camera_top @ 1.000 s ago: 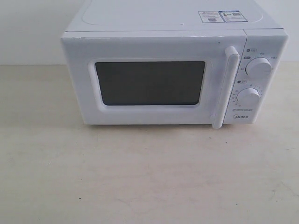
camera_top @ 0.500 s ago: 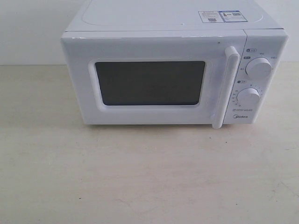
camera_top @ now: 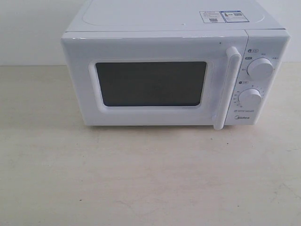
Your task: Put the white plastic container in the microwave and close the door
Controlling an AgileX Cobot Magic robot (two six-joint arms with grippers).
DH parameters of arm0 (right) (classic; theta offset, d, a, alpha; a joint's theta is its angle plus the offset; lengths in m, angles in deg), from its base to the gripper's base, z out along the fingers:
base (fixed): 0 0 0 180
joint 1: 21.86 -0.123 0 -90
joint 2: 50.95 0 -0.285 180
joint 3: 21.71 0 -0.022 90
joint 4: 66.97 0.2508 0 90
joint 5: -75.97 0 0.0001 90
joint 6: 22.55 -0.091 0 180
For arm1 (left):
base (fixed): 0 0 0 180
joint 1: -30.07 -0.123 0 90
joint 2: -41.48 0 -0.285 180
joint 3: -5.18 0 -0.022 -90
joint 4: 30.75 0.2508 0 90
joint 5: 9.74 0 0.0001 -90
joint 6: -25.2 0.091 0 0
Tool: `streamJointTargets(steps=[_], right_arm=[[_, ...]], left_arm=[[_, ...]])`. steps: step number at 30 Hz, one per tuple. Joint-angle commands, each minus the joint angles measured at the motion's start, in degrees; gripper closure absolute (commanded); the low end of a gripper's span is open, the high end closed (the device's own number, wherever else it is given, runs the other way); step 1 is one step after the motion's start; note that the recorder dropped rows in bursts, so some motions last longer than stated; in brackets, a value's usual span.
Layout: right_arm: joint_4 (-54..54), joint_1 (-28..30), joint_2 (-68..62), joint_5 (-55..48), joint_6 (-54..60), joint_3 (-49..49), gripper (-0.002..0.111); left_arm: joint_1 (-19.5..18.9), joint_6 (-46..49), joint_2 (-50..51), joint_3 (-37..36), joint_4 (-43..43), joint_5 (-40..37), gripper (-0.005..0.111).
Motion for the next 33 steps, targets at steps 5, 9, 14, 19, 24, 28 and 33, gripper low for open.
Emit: streamJointTargets(steps=[5,9,14,19,24,28,33], right_arm=[[3.00,0.42,0.37,-0.13,0.01,-0.03,0.108],[3.00,0.42,0.37,-0.13,0.01,-0.03,0.108],[3.13,0.42,0.37,-0.13,0.15,-0.03,0.108],[3.13,0.42,0.37,-0.13,-0.13,-0.03,0.108],[3.13,0.42,0.37,-0.13,0.00,-0.03,0.108],[3.13,0.42,0.37,-0.13,0.00,-0.03,0.108],[3.13,0.42,0.37,-0.13,-0.13,-0.03,0.108]], left_arm=[[-0.20,-0.40,-0.17,-0.23,0.05,-0.03,0.102],[-0.20,-0.40,-0.17,-0.23,0.05,-0.03,0.102],[-0.20,-0.40,-0.17,-0.23,0.05,-0.03,0.102],[-0.20,-0.40,-0.17,-0.23,0.05,-0.03,0.102],[-0.20,-0.40,-0.17,-0.23,0.05,-0.03,0.102],[-0.20,-0.40,-0.17,-0.23,0.05,-0.03,0.102],[-0.20,-0.40,-0.17,-0.23,0.05,-0.03,0.102]])
